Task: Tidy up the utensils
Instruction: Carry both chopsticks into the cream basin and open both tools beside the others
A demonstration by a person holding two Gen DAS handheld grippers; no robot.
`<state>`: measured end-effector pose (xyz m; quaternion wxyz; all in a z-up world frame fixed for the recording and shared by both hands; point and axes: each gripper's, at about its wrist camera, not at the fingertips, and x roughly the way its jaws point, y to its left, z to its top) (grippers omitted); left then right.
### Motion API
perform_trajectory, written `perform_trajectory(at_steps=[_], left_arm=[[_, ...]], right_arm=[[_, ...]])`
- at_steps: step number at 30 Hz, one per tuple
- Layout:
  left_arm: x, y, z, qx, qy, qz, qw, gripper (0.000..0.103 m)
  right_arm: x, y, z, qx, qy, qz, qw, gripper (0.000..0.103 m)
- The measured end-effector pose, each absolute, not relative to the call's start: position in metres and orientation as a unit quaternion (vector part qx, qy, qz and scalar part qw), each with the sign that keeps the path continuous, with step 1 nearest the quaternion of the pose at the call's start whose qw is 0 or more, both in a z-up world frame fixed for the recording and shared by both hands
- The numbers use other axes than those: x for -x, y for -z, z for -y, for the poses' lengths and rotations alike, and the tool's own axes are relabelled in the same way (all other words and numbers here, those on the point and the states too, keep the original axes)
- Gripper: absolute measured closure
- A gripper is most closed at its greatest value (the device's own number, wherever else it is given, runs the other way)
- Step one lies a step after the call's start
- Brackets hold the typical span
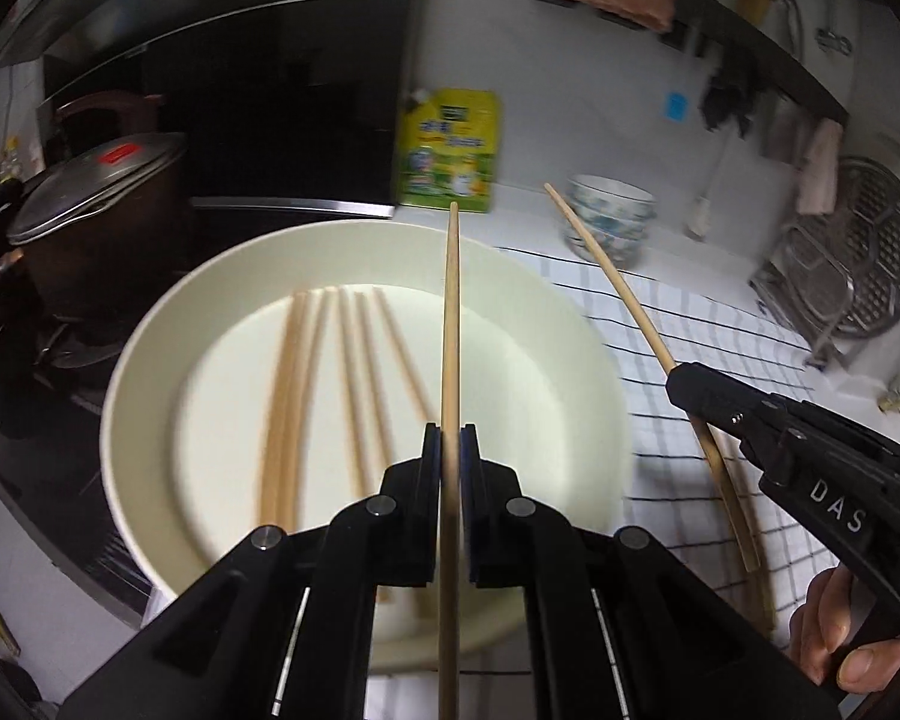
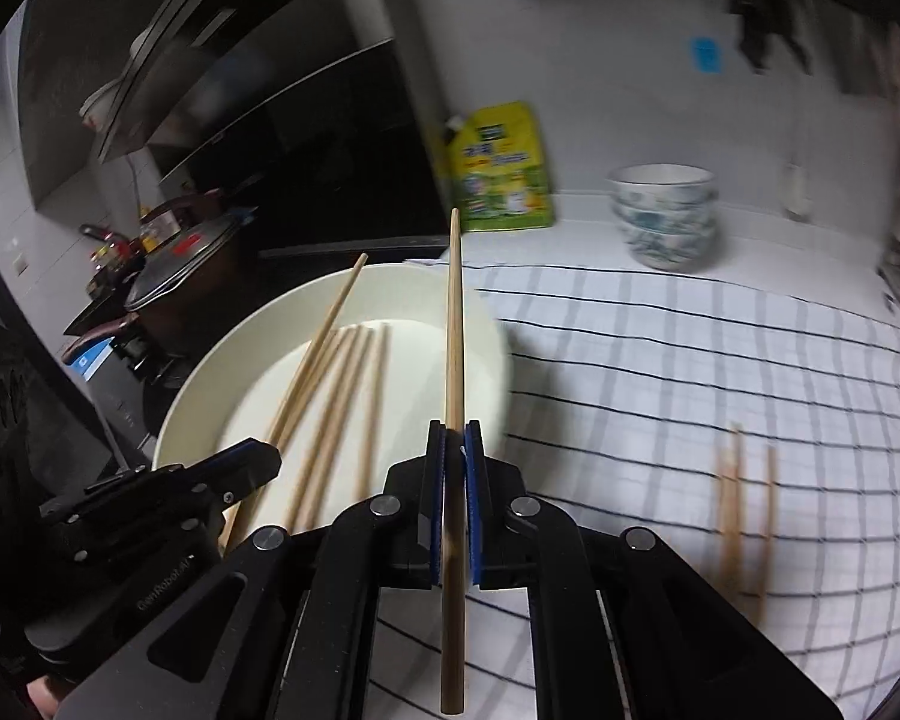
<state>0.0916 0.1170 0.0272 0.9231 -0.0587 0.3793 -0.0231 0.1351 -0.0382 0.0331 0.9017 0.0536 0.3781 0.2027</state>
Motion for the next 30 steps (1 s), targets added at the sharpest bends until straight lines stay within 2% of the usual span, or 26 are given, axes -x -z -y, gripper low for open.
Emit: perform_trajectory(at_steps=[9,16,24,27,30], left_arm=[[-0.12,-0.011,-0.172,0.066,-0.009,-0.399,0.914,0.096],[-0.138,0.008,-0.179,0.075,-0.003,-0.423,0.903,0.096],[-0.139,0.012,-0.183,0.087,-0.006,-0.43,0.899,0.095],[-0.134,0.01,-0.186,0.088,-0.014,-0.425,0.901,0.083],[-0.128,0.007,-0.188,0.091,-0.019,-0.419,0.903,0.075]], right_arm=[[-0.176,-0.006,-0.043,-0.031,-0.228,-0.434,0.871,0.097],[-0.19,0.018,-0.049,-0.029,-0.208,-0.472,0.856,0.097],[-0.189,0.02,-0.047,-0.023,-0.201,-0.476,0.856,0.096],[-0.185,0.018,-0.045,-0.024,-0.201,-0.473,0.858,0.096],[-0.18,0.013,-0.043,-0.028,-0.204,-0.467,0.86,0.096]])
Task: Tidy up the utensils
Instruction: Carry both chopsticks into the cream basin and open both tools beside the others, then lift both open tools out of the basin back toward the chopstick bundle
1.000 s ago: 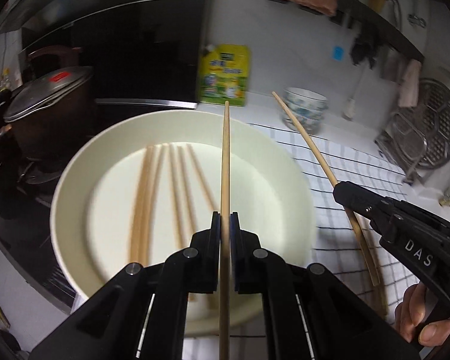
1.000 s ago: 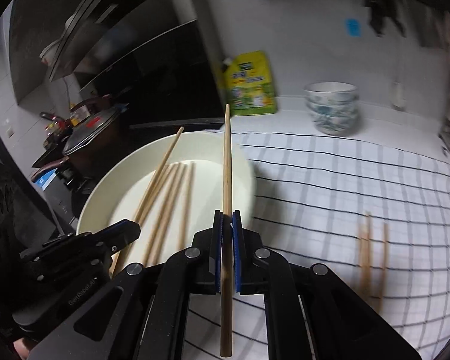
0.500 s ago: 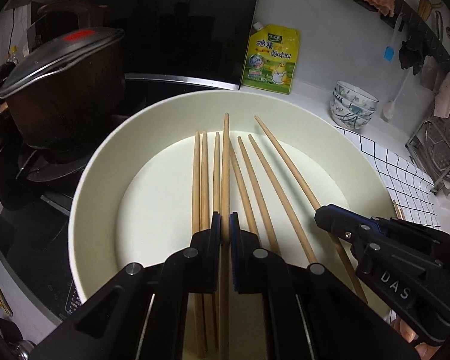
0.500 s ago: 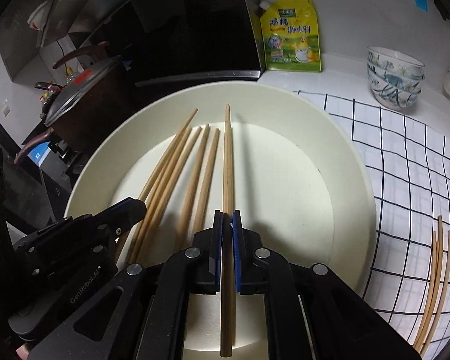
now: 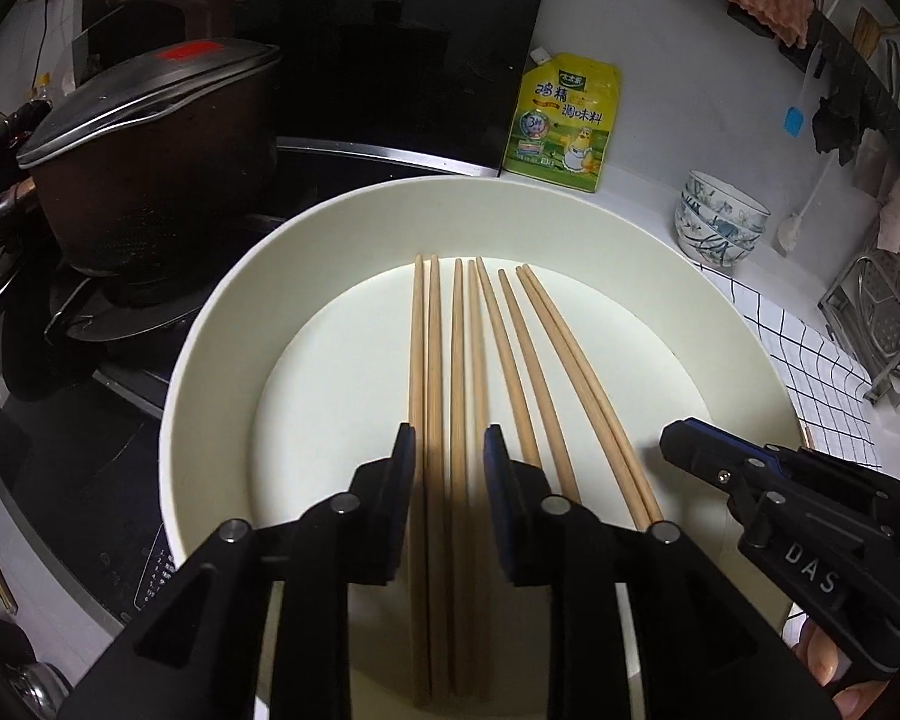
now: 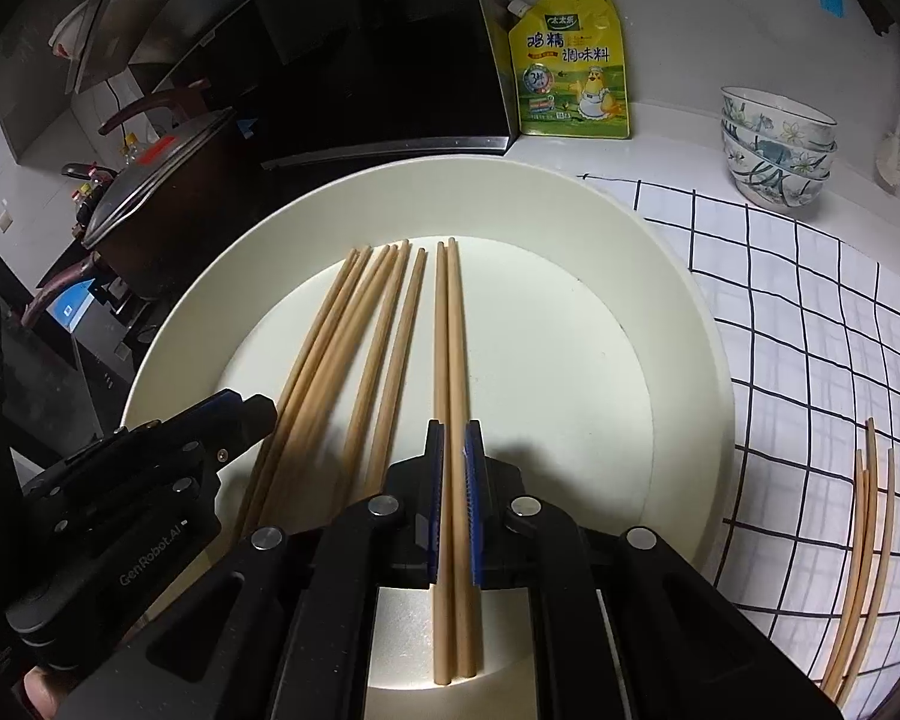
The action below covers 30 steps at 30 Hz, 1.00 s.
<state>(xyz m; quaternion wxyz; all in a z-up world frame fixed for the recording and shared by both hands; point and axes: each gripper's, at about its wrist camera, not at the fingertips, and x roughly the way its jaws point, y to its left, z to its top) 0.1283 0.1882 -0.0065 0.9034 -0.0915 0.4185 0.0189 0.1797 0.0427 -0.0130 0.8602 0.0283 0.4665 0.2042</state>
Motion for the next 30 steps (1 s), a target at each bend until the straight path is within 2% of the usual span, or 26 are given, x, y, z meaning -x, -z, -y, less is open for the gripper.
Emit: perform_trajectory(at_steps=[10,19,21,25,27,30], left_arm=[[-0.109,-0.003,-0.186,0.097,-0.02,-0.407,0.908,0.068],[-0.09,-0.013,-0.173,0.094,-0.019,-0.395,0.914,0.052],[-0.086,-0.015,-0.169,0.091,-0.018,-0.392,0.915,0.045],[-0.078,-0.02,-0.157,0.086,-0.013,-0.388,0.918,0.042],[-0.074,-0.021,-0.151,0.088,-0.011,-0.387,0.918,0.033],[-0.065,-0.021,-0.138,0.093,-0.001,-0.387,0.917,0.03]], right_arm=[[-0.16,-0.001,-0.032,-0.033,-0.201,-0.45,0.87,0.096],[-0.13,-0.014,-0.008,-0.035,-0.188,-0.425,0.885,0.095],[-0.123,-0.018,0.001,-0.036,-0.182,-0.418,0.889,0.092],[-0.11,-0.022,0.02,-0.041,-0.169,-0.409,0.896,0.088],[-0.102,-0.024,0.033,-0.043,-0.159,-0.402,0.901,0.085],[-0.092,-0.024,0.053,-0.051,-0.145,-0.395,0.906,0.08]])
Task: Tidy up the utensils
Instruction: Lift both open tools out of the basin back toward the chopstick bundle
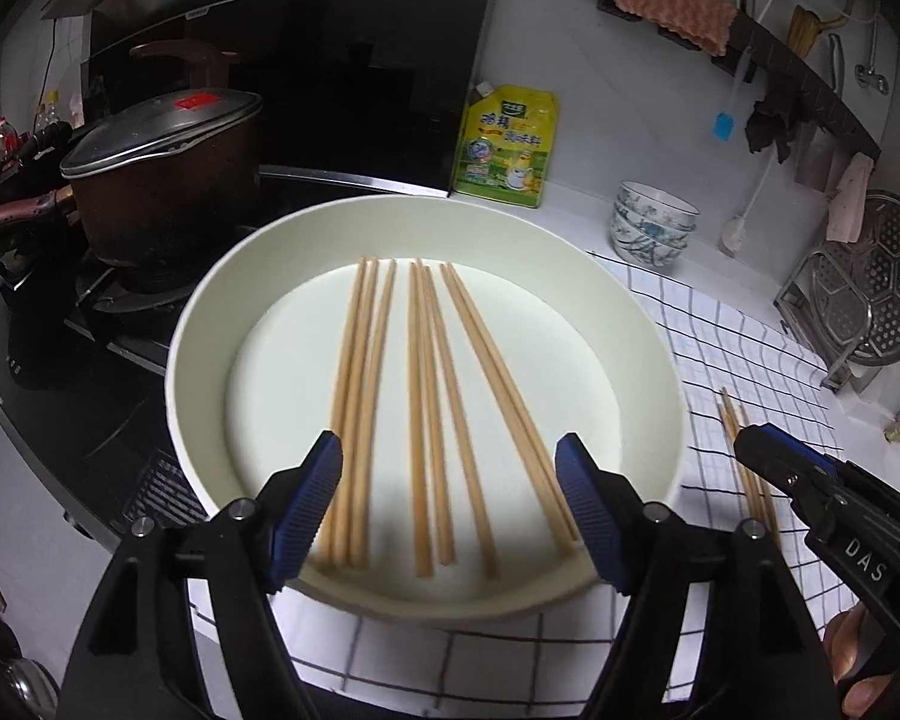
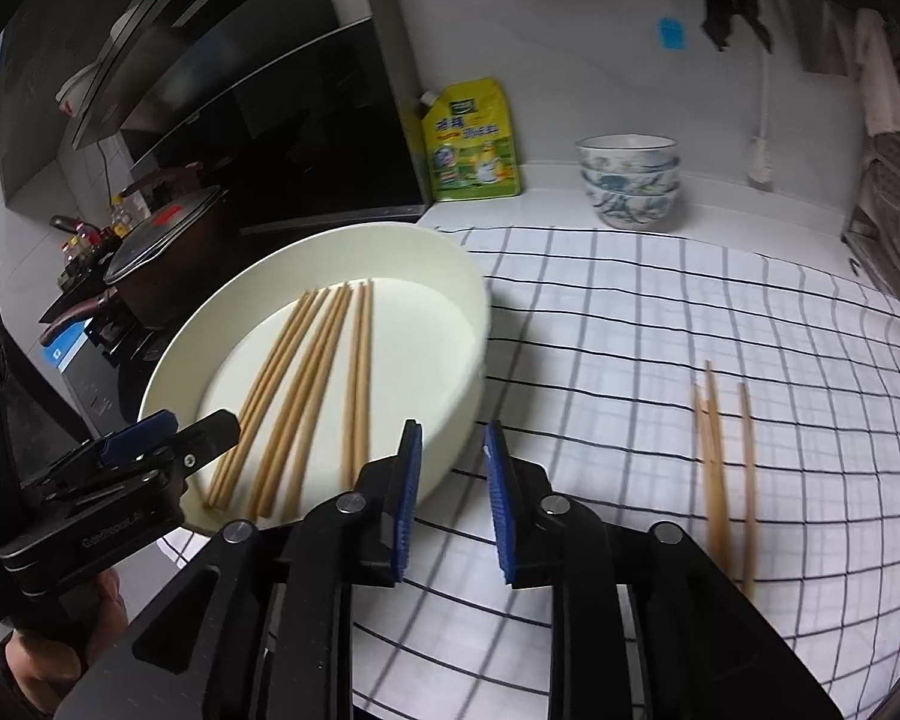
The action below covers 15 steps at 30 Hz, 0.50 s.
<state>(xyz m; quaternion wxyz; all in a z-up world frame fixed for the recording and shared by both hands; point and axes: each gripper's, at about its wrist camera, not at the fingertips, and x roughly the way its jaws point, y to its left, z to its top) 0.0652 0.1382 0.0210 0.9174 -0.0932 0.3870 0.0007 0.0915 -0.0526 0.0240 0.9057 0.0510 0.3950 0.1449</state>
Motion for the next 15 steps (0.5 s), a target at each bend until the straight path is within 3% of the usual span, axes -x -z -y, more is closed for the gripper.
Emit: perform_trajectory(at_steps=[9,15], left_arm=[[-0.05,-0.019,-0.101,0.088,0.024,-0.39,0.916,0.028],[-0.038,-0.025,-0.073,0.088,0.041,-0.379,0.92,0.018]], right_arm=[[-0.06,-0.012,0.119,-0.063,-0.093,-0.395,0.912,0.078],[-0.047,0.006,0.166,-0.071,-0.052,-0.412,0.907,0.076]])
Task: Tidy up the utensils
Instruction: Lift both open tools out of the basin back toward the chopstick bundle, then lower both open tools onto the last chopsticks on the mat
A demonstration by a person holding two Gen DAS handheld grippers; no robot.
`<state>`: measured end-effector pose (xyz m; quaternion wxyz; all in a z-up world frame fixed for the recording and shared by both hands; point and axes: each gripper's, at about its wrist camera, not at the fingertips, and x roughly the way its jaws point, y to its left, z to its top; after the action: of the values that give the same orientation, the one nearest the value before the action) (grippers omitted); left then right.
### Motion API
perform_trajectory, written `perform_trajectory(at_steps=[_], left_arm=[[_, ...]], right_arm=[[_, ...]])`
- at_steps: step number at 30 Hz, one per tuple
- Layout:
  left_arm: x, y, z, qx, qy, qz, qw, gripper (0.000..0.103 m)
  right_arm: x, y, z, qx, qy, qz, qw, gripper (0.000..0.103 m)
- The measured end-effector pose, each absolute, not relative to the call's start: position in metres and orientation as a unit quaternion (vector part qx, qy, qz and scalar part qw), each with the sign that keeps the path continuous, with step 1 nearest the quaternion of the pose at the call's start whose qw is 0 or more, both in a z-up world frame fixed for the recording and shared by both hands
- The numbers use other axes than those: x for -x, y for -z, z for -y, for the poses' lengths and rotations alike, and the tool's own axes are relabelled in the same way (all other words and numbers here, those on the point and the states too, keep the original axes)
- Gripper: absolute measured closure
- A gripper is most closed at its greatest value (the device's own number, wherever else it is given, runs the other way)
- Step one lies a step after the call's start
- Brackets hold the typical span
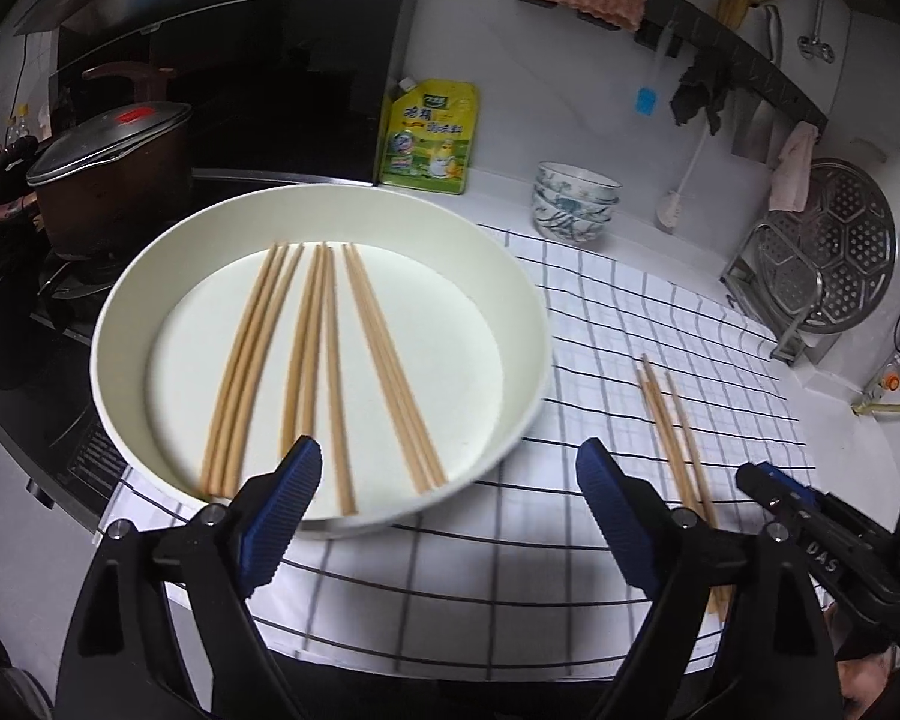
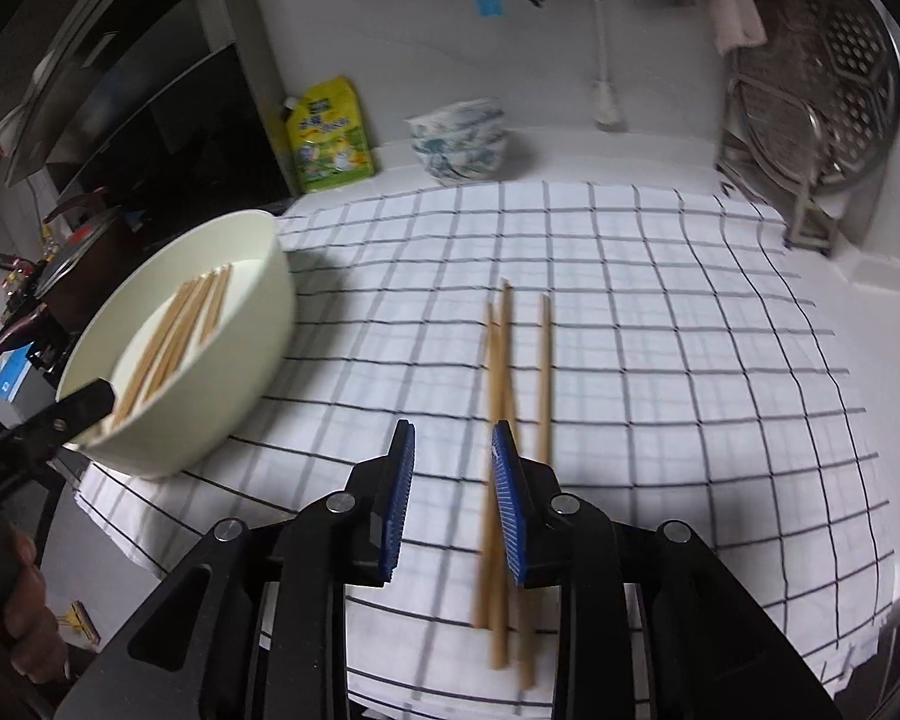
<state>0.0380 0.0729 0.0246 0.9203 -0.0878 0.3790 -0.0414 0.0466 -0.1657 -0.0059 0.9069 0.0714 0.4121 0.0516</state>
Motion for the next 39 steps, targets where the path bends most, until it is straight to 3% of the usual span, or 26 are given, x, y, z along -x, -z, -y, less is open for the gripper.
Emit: perform_trajectory(at_steps=[3,29,39], left_arm=[[-0.035,-0.022,-0.056,0.083,0.051,-0.38,0.92,0.017],[-0.038,0.019,0.021,0.032,0.073,-0.42,0.904,0.015],[-0.05,0.036,0.069,0.005,0.089,-0.428,0.899,0.015]], right_arm=[[-0.041,0.015,0.18,-0.062,-0.041,-0.42,0.905,0.071],[-0.073,0.068,0.198,-0.005,-0.037,-0.457,0.889,0.071],[-0.063,0.069,0.243,-0.051,-0.015,-0.45,0.891,0.079]])
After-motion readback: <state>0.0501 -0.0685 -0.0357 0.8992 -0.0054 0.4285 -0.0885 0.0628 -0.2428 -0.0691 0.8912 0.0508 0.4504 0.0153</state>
